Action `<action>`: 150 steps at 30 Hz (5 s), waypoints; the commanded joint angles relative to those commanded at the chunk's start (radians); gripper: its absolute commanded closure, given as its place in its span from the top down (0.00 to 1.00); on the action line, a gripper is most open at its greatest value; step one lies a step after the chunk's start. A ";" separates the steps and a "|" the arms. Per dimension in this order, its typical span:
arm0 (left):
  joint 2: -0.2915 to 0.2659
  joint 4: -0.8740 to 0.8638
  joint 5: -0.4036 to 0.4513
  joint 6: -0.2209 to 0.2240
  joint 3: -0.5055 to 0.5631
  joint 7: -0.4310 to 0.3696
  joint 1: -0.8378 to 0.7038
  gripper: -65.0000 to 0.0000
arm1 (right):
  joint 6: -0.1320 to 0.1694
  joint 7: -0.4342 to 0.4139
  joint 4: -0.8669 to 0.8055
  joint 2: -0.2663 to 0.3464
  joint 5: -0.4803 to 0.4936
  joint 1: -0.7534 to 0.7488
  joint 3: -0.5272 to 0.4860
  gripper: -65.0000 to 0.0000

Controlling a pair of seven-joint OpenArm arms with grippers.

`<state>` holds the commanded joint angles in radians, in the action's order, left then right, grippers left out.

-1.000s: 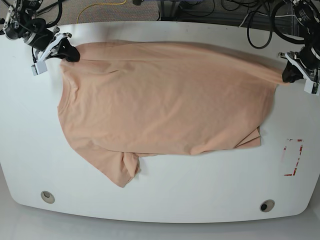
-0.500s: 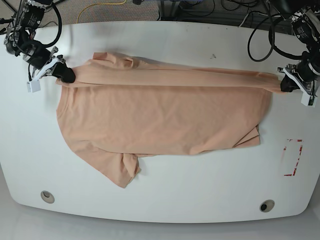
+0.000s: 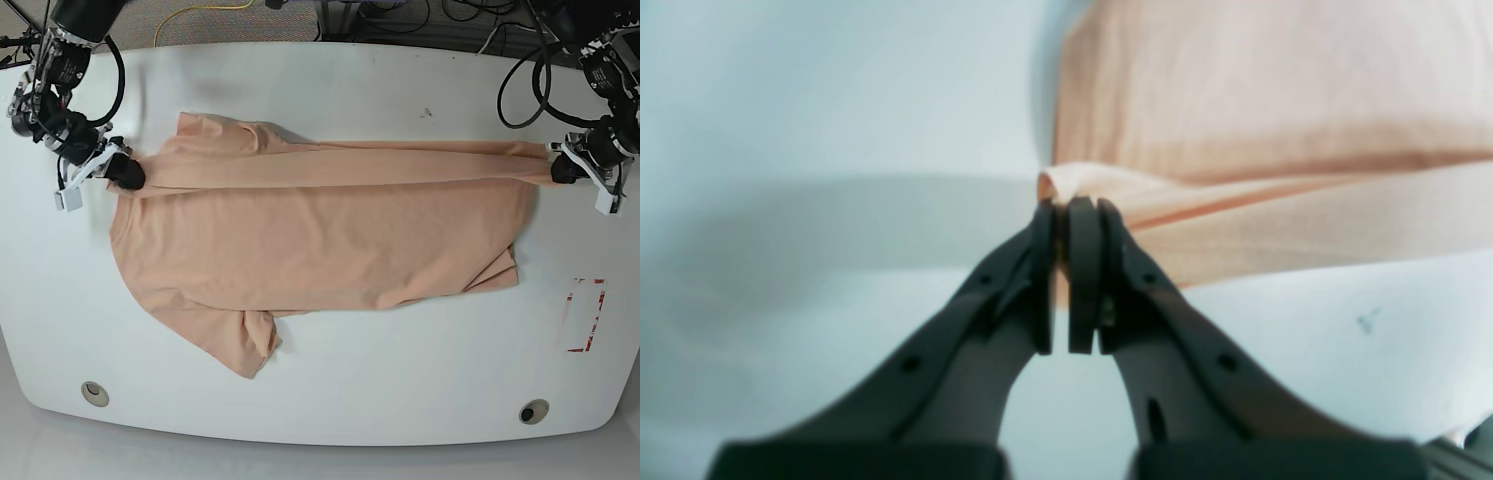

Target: Fold the T-shirt properly

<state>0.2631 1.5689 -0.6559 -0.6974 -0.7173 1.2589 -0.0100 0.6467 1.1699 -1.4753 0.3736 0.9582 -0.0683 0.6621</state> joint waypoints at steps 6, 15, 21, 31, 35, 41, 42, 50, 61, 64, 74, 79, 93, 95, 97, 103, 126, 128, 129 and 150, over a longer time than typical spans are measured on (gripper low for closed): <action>0.000 -0.040 0.000 0.000 0.055 -0.052 0.011 0.03 | -0.006 0.000 0.000 -0.006 -0.068 0.025 0.005 0.27; 0.002 -0.089 0.000 0.000 0.097 -0.052 0.058 0.25 | -0.002 0.003 -0.043 -0.008 -0.089 0.015 0.068 0.96; 0.005 -0.087 -0.006 0.000 0.087 -0.052 0.061 0.47 | 0.000 0.026 -0.157 -0.054 -0.074 -0.069 0.167 0.98; 0.021 -0.006 -0.006 -0.001 0.023 -0.048 0.068 0.48 | -0.002 0.095 -0.183 -0.178 0.052 -0.195 0.222 0.98; 0.023 0.003 -0.006 -0.001 -0.002 -0.048 0.066 0.48 | -0.002 0.095 -0.180 -0.212 0.052 -0.196 0.203 0.98; 0.043 0.002 -0.008 -0.001 -0.041 -0.048 0.068 0.48 | -0.008 0.089 -0.178 -0.226 0.051 -0.192 0.157 0.98; 0.043 0.003 -0.008 -0.001 -0.051 -0.048 0.068 0.48 | -0.008 0.072 -0.178 -0.226 0.051 -0.192 0.135 0.98; 0.043 0.005 -0.008 -0.001 -0.081 -0.048 0.071 0.48 | -0.011 0.032 -0.124 -0.226 0.051 -0.195 0.051 0.88; 0.044 0.026 -0.006 -0.001 -0.087 -0.048 0.066 0.48 | -0.009 0.029 -0.061 -0.226 0.051 -0.204 0.049 0.76; 0.044 0.026 -0.006 -0.001 -0.087 -0.048 0.066 0.48 | -0.009 0.029 -0.061 -0.227 0.051 -0.206 0.040 0.75; 0.064 0.025 -0.006 -0.001 -0.087 -0.048 0.066 0.48 | -0.009 0.031 -0.061 -0.270 0.051 -0.212 0.005 0.73; 0.066 0.025 -0.006 -0.001 -0.087 -0.048 0.066 0.48 | -0.009 0.031 -0.061 -0.270 0.051 -0.212 0.005 0.40; 0.080 0.025 -0.006 -0.001 -0.086 -0.048 0.035 0.48 | 0.000 0.057 -0.267 -0.275 0.060 -0.256 0.003 0.00; 0.080 0.025 -0.006 -0.001 -0.086 -0.048 0.025 0.48 | 0.000 0.094 -0.319 -0.281 0.060 -0.259 -0.002 0.01; 0.080 0.025 -0.006 -0.001 -0.086 -0.048 0.021 0.48 | 0.000 0.124 -0.356 -0.295 0.060 -0.259 0.002 0.01; 0.092 0.025 -0.006 -0.001 -0.086 -0.048 0.017 0.48 | 0.002 0.143 -0.422 -0.308 0.060 -0.256 -0.002 0.01; 0.115 0.025 -0.003 -0.001 -0.081 -0.048 0.015 0.48 | 0.041 0.138 -0.152 -0.261 0.115 0.029 -0.002 0.01; 0.115 0.025 -0.002 -0.001 -0.081 -0.048 0.015 0.48 | 0.041 0.138 -0.130 -0.249 0.115 0.049 -0.002 0.01; 0.115 0.025 -0.002 -0.001 -0.081 -0.048 0.015 0.48 | 0.041 0.138 -0.115 -0.227 0.115 0.069 -0.002 0.01; 0.112 0.023 -0.002 -0.001 -0.080 -0.048 0.015 0.48 | 0.040 0.140 0.084 0.017 0.123 0.184 -0.098 0.77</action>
<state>0.3751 1.5919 -0.6575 -0.6981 -0.7971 1.2114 0.0054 0.6866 1.3096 -1.3909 0.3905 1.0810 0.1158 0.5639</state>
